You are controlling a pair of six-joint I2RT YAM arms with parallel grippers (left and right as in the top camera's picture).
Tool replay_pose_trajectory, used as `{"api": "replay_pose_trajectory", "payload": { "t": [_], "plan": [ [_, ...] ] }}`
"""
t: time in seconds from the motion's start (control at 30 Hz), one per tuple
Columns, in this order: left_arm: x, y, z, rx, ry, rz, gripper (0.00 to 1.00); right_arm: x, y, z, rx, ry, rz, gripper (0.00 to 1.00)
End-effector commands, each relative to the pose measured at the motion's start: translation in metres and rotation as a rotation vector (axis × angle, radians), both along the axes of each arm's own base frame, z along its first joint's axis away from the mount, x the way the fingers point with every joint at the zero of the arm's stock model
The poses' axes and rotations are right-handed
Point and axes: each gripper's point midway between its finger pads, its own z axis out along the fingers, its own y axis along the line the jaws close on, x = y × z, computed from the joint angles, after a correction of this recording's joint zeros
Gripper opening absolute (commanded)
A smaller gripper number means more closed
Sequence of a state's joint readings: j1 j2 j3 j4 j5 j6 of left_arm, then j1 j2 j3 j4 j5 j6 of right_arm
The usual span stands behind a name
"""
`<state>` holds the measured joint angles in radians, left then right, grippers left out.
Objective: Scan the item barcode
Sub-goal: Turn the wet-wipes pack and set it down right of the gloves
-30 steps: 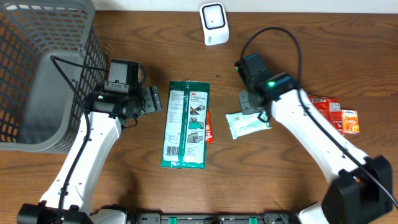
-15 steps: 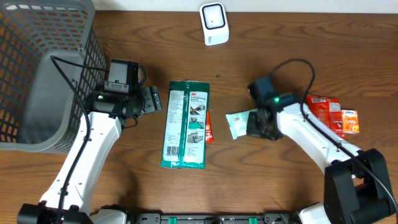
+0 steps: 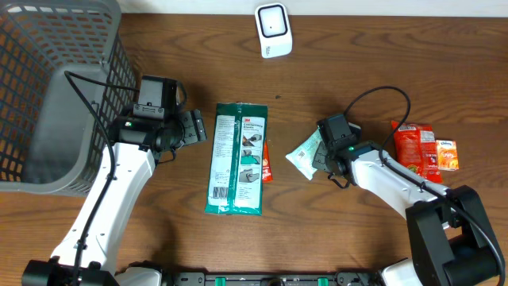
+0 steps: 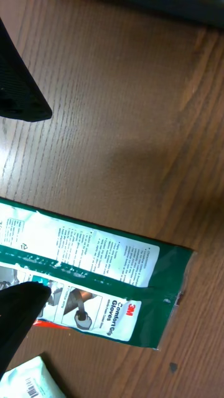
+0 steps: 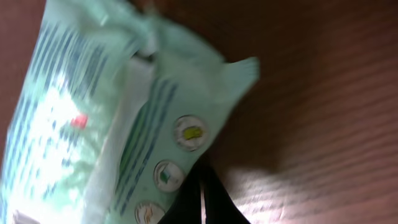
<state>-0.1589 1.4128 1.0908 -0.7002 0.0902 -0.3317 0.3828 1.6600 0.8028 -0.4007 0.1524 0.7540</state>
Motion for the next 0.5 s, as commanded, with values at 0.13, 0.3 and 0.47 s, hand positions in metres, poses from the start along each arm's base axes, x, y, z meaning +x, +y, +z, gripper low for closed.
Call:
{"api": "replay_pose_trajectory", "payload": {
  "t": [0.13,0.3,0.47],
  "plan": [
    [0.003,0.002,0.003,0.015,-0.008,-0.008,0.83,0.016,-0.008,0.003,-0.073,-0.082,0.042,0.01],
    [0.003,0.002,0.003,0.015,-0.008,-0.008,0.83,0.027,0.009,0.008,-0.040,-0.125,0.187,0.03],
    [0.003,0.002,0.003,0.015,-0.008,-0.008,0.83,0.028,0.009,0.008,-0.046,-0.128,0.219,0.13]
  ]
}}
